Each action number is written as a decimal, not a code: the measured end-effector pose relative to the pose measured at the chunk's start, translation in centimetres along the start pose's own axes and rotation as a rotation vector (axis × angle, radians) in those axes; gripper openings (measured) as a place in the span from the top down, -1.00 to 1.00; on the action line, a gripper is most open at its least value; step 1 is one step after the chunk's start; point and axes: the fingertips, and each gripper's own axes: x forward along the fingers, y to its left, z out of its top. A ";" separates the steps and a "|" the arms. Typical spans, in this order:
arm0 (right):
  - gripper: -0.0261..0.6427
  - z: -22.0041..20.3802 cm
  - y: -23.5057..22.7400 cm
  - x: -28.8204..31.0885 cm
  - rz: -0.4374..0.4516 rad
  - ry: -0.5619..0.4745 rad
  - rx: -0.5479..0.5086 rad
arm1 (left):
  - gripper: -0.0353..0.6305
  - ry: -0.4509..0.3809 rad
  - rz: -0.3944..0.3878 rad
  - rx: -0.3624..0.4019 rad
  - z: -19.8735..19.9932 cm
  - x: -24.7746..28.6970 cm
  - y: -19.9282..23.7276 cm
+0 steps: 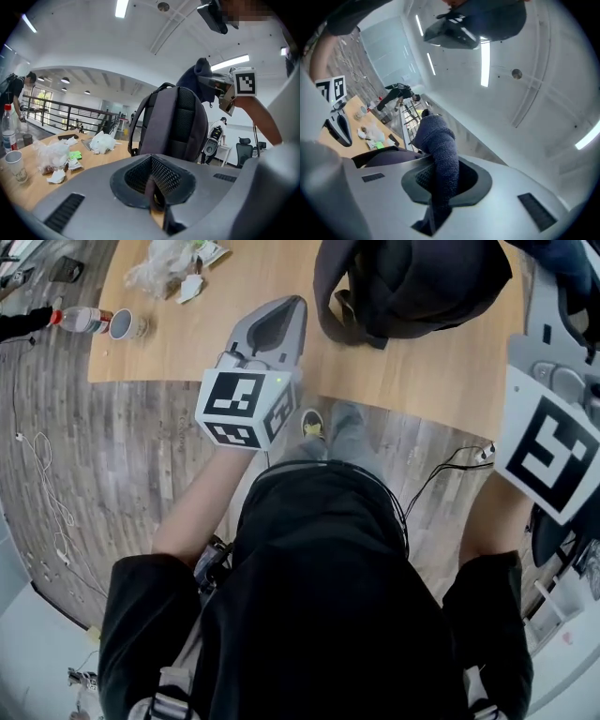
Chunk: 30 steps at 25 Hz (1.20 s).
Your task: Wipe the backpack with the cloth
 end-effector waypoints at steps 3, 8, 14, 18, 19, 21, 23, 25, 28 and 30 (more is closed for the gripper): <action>0.81 0.2 3.9 0.9 0.121 0.012 0.016 | 0.85 -0.002 -0.007 -0.007 0.2 0.3 -0.4; 0.81 -3.8 3.1 0.4 0.149 0.008 0.300 | 0.85 0.002 -0.002 -0.021 0.3 0.5 -0.4; 0.81 -2.1 5.1 -0.3 0.100 -0.039 0.481 | 0.85 -0.001 0.002 -0.026 0.4 1.1 0.5; 0.81 -5.6 6.0 -1.9 0.012 -0.028 0.540 | 0.85 0.008 0.003 -0.025 0.4 0.7 1.0; 0.81 -5.8 6.5 -2.4 -0.004 -0.035 0.557 | 0.85 0.017 0.006 -0.025 0.1 0.2 1.3; 0.81 -5.3 8.9 -3.0 0.022 -0.071 0.537 | 0.85 0.025 0.025 -0.024 -0.4 -0.7 2.3; 0.81 -7.3 12.6 -3.4 0.101 -0.005 0.453 | 0.85 0.019 0.037 -0.027 -0.3 -1.2 3.1; 0.81 -12.4 18.4 -4.4 0.233 0.198 0.488 | 0.85 0.011 0.041 -0.026 0.0 -1.9 3.4; 0.81 -18.7 28.9 -6.1 0.452 0.441 0.611 | 0.85 0.018 0.062 -0.021 -0.2 -3.0 4.0; 0.81 -20.5 32.2 -7.2 0.520 0.522 0.629 | 0.85 0.018 0.066 -0.021 -0.1 -3.3 3.9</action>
